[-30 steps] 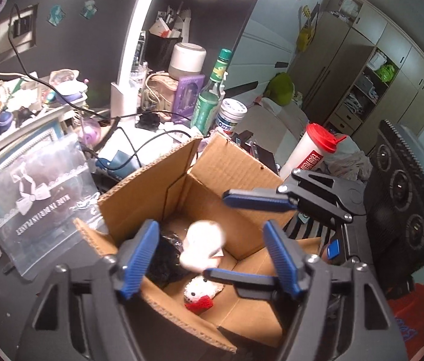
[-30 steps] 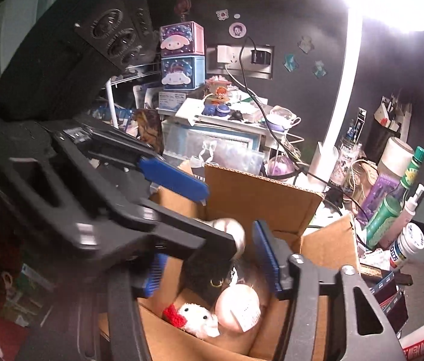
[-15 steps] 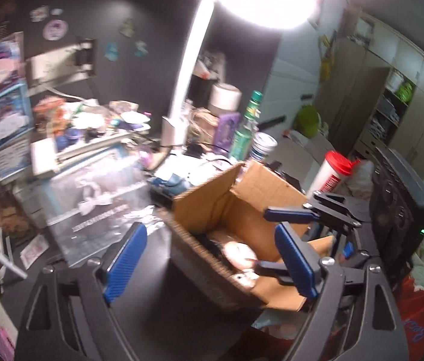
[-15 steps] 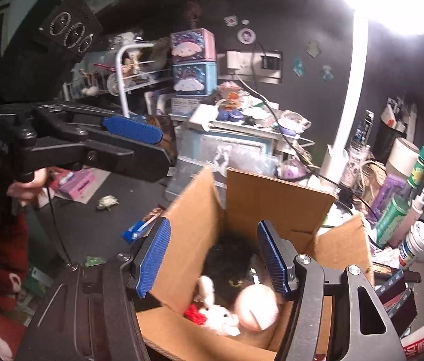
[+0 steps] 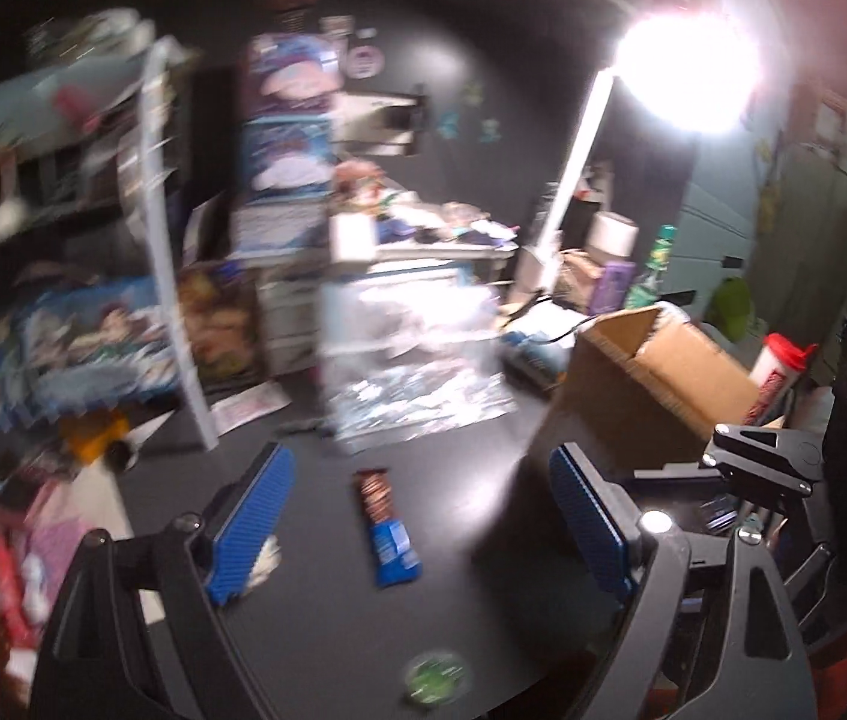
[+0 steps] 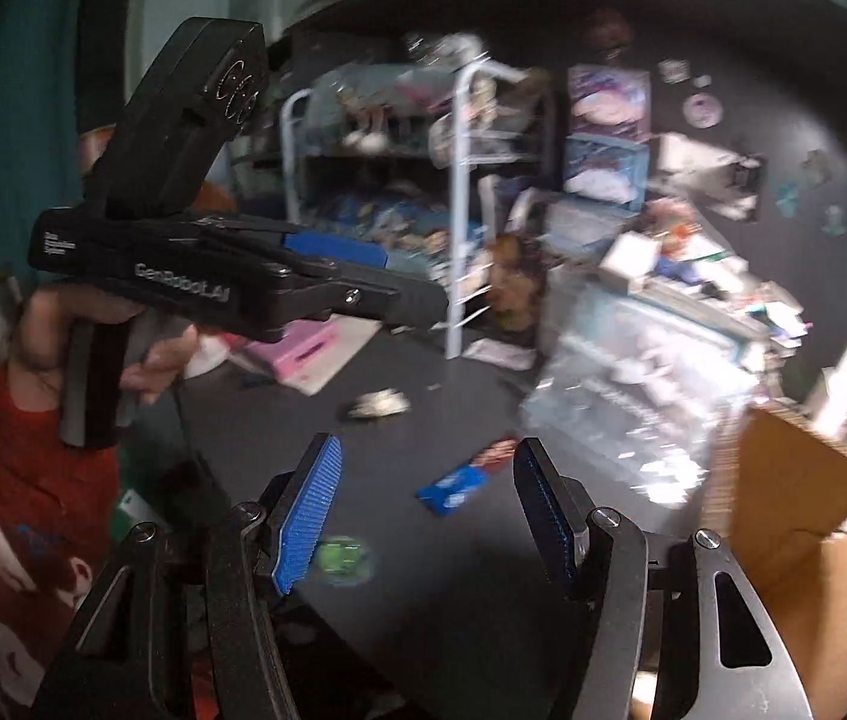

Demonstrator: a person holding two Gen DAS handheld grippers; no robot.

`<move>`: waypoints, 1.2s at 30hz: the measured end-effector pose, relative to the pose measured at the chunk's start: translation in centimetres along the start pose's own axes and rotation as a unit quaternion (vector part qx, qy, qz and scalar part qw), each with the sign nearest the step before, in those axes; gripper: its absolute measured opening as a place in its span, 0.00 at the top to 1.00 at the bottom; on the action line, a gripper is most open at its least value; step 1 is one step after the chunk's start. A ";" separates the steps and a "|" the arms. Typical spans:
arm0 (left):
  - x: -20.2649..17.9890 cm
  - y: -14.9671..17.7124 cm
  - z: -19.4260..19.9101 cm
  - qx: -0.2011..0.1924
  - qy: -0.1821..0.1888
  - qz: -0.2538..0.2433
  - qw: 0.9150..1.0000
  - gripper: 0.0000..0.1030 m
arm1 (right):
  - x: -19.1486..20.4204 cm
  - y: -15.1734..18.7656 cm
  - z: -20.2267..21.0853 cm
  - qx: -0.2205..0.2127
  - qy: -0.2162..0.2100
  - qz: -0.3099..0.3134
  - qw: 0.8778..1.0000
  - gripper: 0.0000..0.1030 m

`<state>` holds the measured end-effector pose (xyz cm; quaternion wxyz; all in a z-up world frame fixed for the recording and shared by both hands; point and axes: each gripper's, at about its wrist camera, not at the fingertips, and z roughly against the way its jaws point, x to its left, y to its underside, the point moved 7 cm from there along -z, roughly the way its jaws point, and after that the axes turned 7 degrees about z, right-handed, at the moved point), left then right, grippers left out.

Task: Organize objects
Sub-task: 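Reach both grippers to the green round container and grasp it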

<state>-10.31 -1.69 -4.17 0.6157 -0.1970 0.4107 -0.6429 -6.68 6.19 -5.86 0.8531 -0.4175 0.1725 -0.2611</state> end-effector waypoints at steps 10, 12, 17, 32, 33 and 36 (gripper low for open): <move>8.1 7.5 -0.7 0.035 -0.025 0.045 0.998 0.17 | 4.7 5.4 -8.9 0.090 -0.056 -0.030 0.994 0.45; 8.8 8.8 -1.2 0.045 -0.026 0.053 0.997 0.17 | 5.1 6.6 -10.1 0.101 -0.051 -0.033 0.993 0.46; 9.7 11.5 -2.2 0.069 -0.016 0.069 0.995 0.17 | 5.2 8.3 -12.0 0.125 -0.034 -0.041 0.991 0.56; 8.2 12.4 -3.1 0.093 0.021 0.063 0.993 0.17 | 5.3 7.8 -12.1 0.126 0.002 -0.006 0.992 0.67; 8.0 12.4 -3.1 0.095 0.026 0.062 0.993 0.17 | 5.2 7.6 -12.0 0.122 0.002 -0.003 0.992 0.67; 7.0 12.0 -3.1 0.103 0.051 0.062 0.991 0.17 | 5.1 6.5 -11.4 0.104 0.002 0.005 0.995 0.67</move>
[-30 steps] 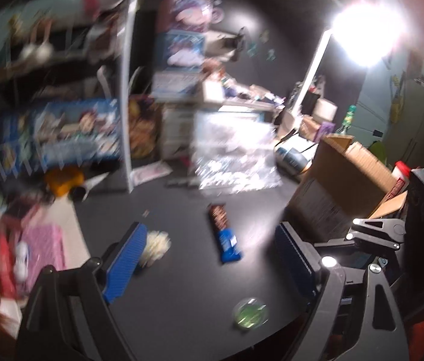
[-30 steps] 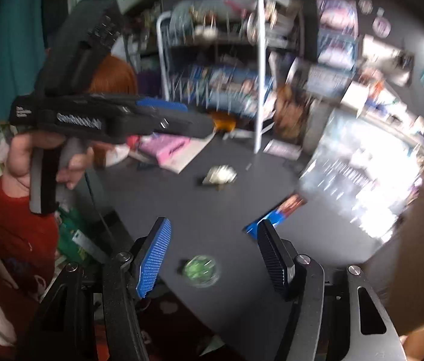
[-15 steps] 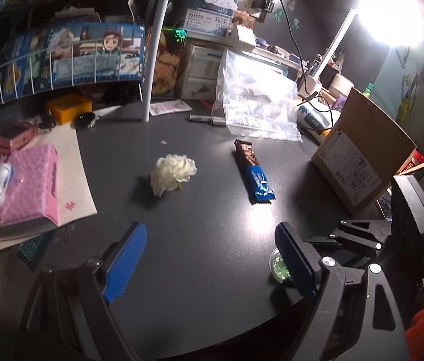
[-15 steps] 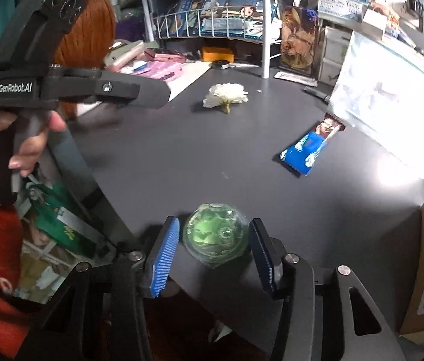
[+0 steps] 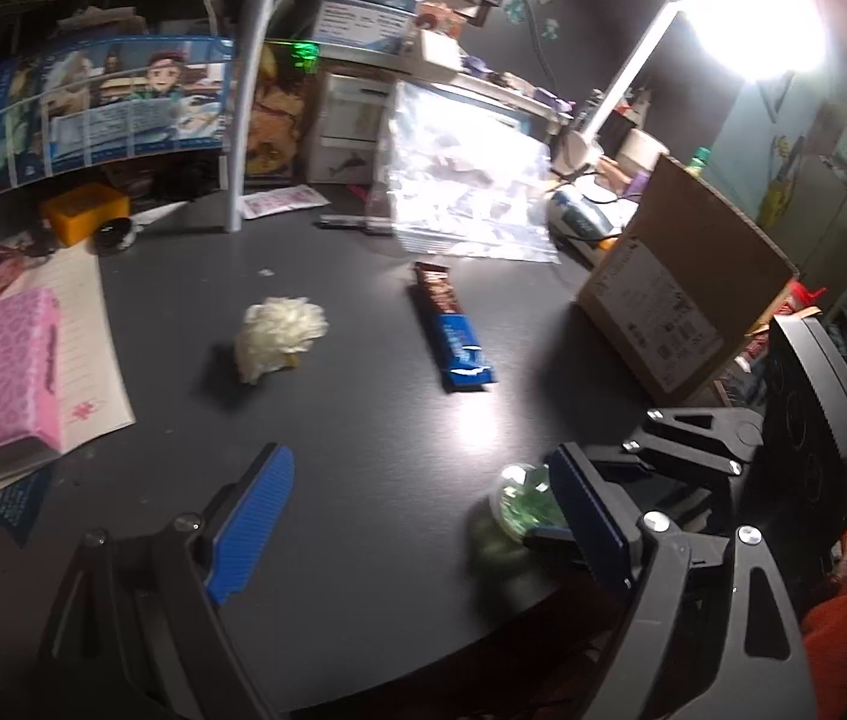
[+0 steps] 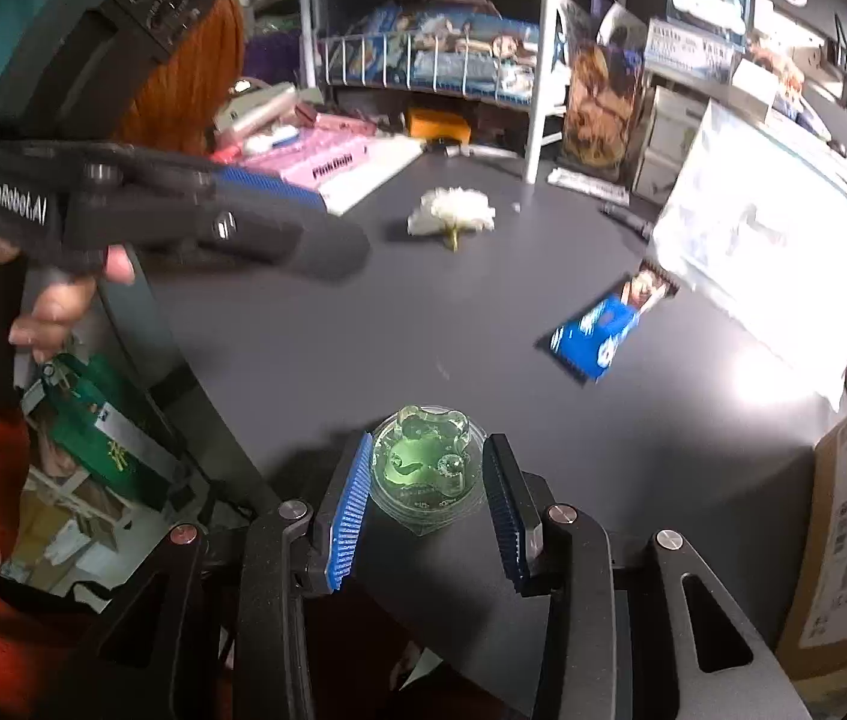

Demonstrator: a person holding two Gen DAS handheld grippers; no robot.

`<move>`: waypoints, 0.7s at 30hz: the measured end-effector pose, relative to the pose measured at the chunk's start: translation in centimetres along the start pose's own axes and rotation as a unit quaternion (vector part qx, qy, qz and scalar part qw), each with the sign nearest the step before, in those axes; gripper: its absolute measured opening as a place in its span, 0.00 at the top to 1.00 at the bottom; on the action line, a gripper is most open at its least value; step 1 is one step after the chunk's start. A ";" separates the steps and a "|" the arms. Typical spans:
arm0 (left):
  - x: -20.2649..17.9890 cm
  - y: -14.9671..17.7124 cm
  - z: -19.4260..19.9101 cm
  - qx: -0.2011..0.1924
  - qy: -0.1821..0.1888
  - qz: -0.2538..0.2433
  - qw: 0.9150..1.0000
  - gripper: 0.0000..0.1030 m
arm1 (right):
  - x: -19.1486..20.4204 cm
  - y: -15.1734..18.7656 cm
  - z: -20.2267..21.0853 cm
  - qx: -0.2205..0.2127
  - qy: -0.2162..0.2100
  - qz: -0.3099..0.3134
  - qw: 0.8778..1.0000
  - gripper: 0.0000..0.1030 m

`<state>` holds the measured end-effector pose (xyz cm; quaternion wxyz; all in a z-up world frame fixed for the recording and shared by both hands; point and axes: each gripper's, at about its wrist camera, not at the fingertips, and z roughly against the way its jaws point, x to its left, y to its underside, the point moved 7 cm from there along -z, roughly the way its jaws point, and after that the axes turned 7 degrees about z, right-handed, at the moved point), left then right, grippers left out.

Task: Organize objects
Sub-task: 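Reach both grippers to the green round container and grasp it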

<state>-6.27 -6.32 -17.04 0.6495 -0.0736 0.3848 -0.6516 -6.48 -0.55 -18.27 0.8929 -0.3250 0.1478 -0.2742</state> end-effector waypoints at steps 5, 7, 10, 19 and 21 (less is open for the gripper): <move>-2.5 -1.3 0.5 0.015 0.056 -0.009 0.998 0.17 | -0.5 -2.4 2.2 -0.036 0.010 0.024 0.999 0.67; -3.6 -2.2 0.8 0.018 0.073 -0.015 0.997 0.19 | -0.7 -3.5 3.4 -0.053 0.019 0.039 0.998 0.67; -5.6 -3.7 1.2 0.021 0.099 -0.027 0.995 0.32 | -1.2 -4.9 5.0 -0.074 0.032 0.055 0.995 0.67; -11.2 -8.2 1.8 0.009 0.120 -0.066 0.991 0.52 | -4.3 -7.1 10.3 -0.128 0.089 0.073 0.985 0.68; -12.5 -9.1 1.8 0.006 0.122 -0.077 0.990 0.55 | -5.3 -7.2 11.6 -0.136 0.106 0.071 0.982 0.68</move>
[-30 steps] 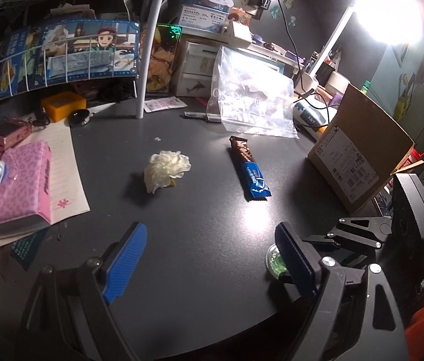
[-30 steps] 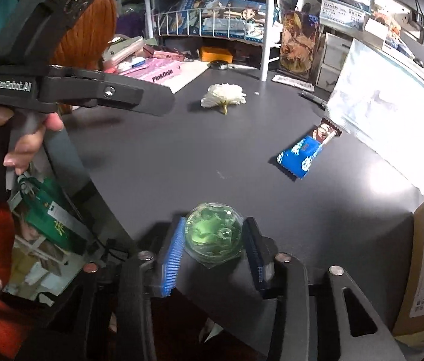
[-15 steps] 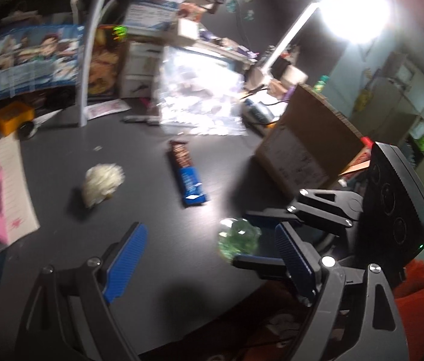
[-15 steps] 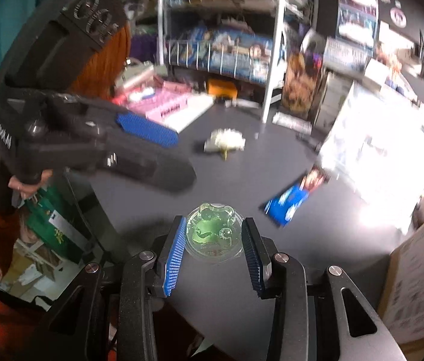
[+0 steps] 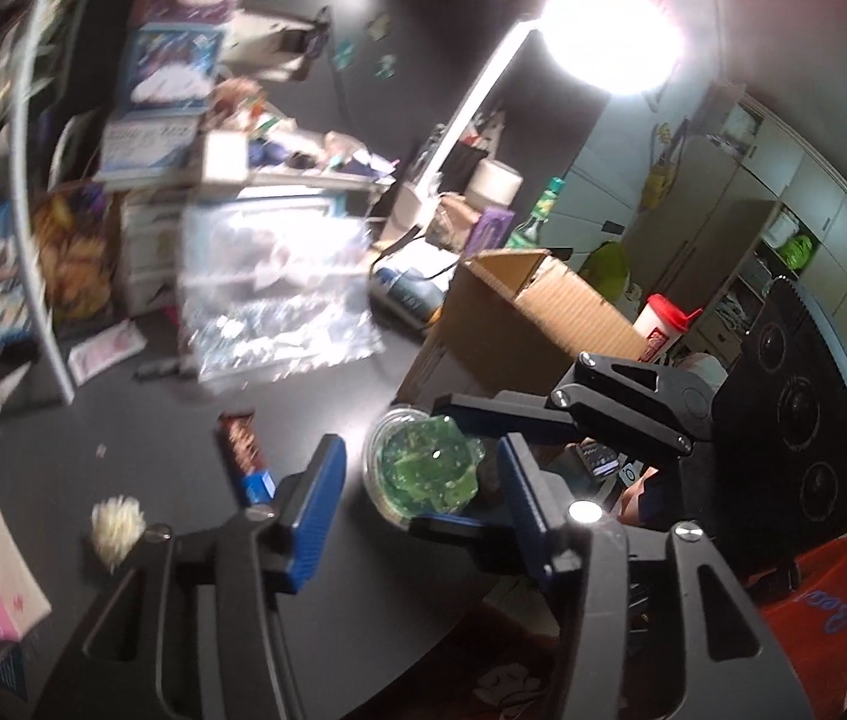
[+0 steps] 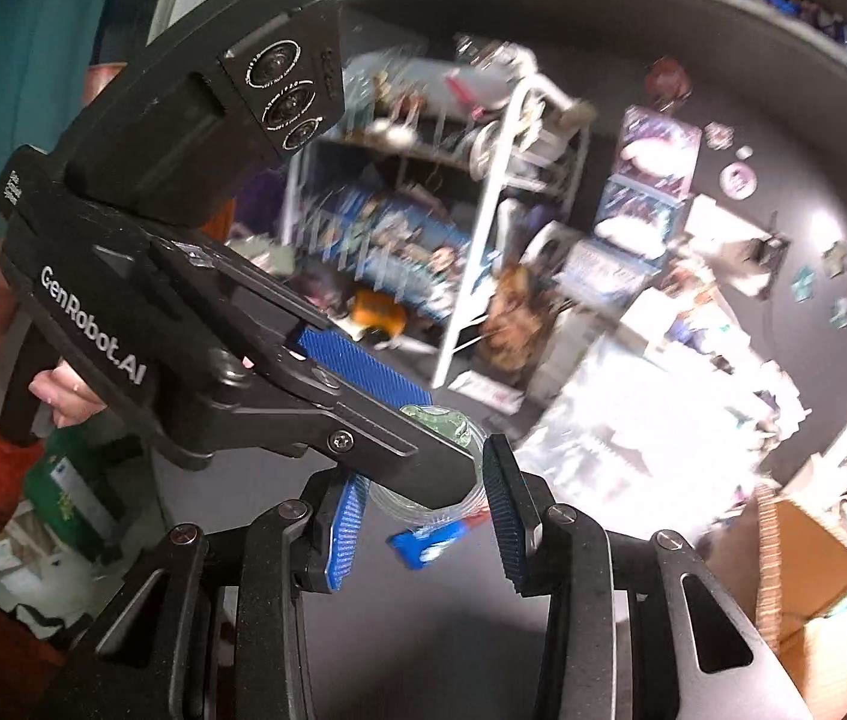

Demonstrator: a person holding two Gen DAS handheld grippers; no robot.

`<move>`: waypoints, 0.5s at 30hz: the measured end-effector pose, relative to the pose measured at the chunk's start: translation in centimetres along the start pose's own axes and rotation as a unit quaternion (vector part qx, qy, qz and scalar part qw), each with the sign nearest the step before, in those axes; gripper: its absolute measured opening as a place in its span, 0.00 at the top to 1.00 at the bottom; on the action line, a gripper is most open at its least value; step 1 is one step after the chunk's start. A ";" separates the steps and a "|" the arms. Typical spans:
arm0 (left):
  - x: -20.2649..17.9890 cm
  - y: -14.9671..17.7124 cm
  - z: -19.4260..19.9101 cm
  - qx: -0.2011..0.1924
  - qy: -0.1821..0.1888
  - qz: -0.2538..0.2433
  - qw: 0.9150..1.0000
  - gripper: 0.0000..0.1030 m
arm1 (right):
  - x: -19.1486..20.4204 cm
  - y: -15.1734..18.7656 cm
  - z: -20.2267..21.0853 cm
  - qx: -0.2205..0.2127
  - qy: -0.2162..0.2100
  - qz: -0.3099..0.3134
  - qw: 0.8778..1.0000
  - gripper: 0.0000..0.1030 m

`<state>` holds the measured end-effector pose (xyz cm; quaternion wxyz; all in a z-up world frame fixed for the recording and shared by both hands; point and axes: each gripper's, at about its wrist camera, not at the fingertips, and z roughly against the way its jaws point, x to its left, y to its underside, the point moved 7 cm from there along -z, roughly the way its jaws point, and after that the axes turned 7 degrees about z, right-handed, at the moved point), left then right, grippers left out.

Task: Organize objects
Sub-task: 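Reach both grippers to the green round container and grasp it, then lower the green container into the box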

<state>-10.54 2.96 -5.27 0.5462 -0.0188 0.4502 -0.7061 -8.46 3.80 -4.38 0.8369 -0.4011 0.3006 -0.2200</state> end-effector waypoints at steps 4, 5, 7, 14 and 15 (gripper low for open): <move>-2.6 -2.2 -1.0 -0.001 0.009 -0.021 1.000 0.58 | -2.7 0.0 2.0 -0.009 0.023 -0.006 1.000 0.67; -3.3 -2.7 -1.4 -0.002 0.011 -0.025 1.000 0.59 | -3.5 0.2 2.7 -0.011 0.031 -0.008 0.999 0.67; -4.7 -3.9 -2.5 0.001 0.019 -0.034 0.999 0.62 | -4.7 0.5 3.4 -0.010 0.045 -0.009 0.999 0.68; -9.2 -6.8 -7.7 0.029 0.038 -0.061 0.997 0.63 | -10.5 3.2 5.6 0.009 0.078 -0.052 0.996 0.68; -9.6 -7.1 -8.5 0.034 0.040 -0.063 0.997 0.63 | -11.1 3.7 5.9 0.013 0.079 -0.059 0.995 0.68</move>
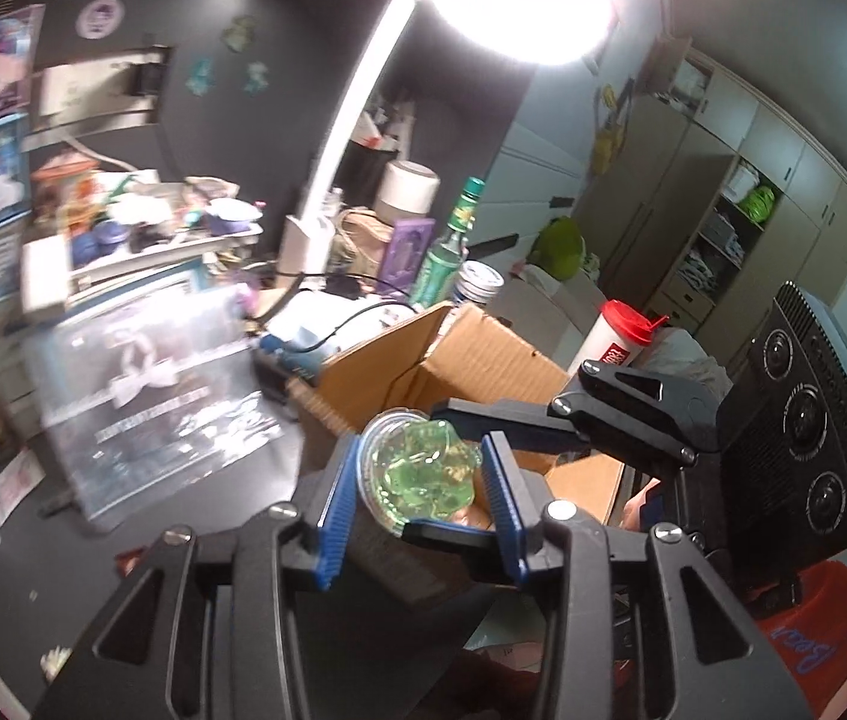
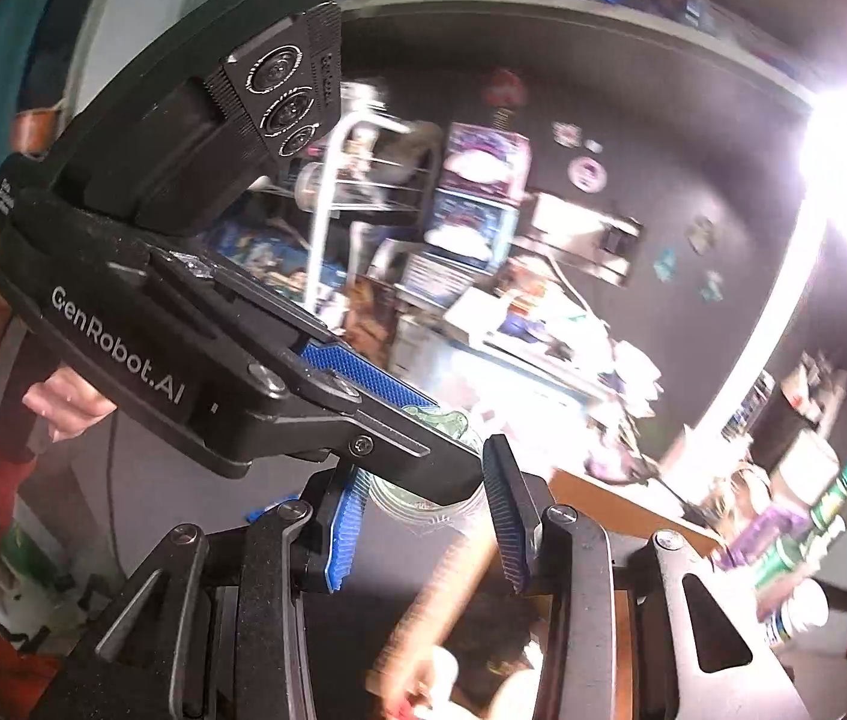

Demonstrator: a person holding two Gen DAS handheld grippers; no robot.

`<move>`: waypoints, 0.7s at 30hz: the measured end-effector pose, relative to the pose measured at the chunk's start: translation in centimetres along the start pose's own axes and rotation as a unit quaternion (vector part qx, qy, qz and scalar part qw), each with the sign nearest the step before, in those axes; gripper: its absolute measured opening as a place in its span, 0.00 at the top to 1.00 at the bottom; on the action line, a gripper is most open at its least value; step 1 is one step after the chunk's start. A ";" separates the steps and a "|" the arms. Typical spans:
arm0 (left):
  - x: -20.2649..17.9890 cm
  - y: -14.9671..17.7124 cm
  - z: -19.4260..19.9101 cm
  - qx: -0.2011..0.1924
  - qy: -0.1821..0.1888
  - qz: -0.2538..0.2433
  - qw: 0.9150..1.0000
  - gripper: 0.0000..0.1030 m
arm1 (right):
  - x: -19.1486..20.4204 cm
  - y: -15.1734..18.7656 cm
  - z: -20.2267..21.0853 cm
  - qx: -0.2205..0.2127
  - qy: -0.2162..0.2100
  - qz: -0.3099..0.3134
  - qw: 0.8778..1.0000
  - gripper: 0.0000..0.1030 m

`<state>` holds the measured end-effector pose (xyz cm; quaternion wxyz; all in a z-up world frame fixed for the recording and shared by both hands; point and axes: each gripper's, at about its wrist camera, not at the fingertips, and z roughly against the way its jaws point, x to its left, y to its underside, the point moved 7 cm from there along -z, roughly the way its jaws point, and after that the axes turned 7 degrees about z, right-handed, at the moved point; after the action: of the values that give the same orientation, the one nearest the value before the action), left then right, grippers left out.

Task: Organize objects
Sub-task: 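Lower the green container into the box, then move the right gripper to the blue-wrapped chocolate bar and grasp it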

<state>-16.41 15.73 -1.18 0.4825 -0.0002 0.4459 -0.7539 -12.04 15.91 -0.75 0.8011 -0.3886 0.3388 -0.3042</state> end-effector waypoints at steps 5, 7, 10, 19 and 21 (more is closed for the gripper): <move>-1.4 -1.8 -4.1 0.029 0.009 -0.004 1.000 0.63 | -3.9 2.3 -0.4 0.033 0.001 -0.036 0.999 0.68; -1.6 -2.2 -5.6 0.039 0.012 -0.003 0.999 0.63 | -4.9 3.1 -0.6 0.044 0.001 -0.045 0.998 0.67; -2.0 -2.6 -7.2 0.052 0.013 -0.003 0.999 0.63 | -6.3 4.1 -0.8 0.065 -0.001 -0.061 0.996 0.67; -2.1 -2.9 -7.6 0.052 0.005 -0.009 0.999 0.38 | -7.6 5.5 -1.3 0.107 0.004 -0.082 0.991 0.63; -2.0 -3.0 -6.9 0.045 0.000 -0.008 0.999 0.34 | -7.7 5.5 -1.2 0.107 0.005 -0.083 0.991 0.57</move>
<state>-20.55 22.22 -2.50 0.4759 0.0180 0.4116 -0.7771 -16.27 23.99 -3.50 0.8085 -0.3256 0.2748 -0.4060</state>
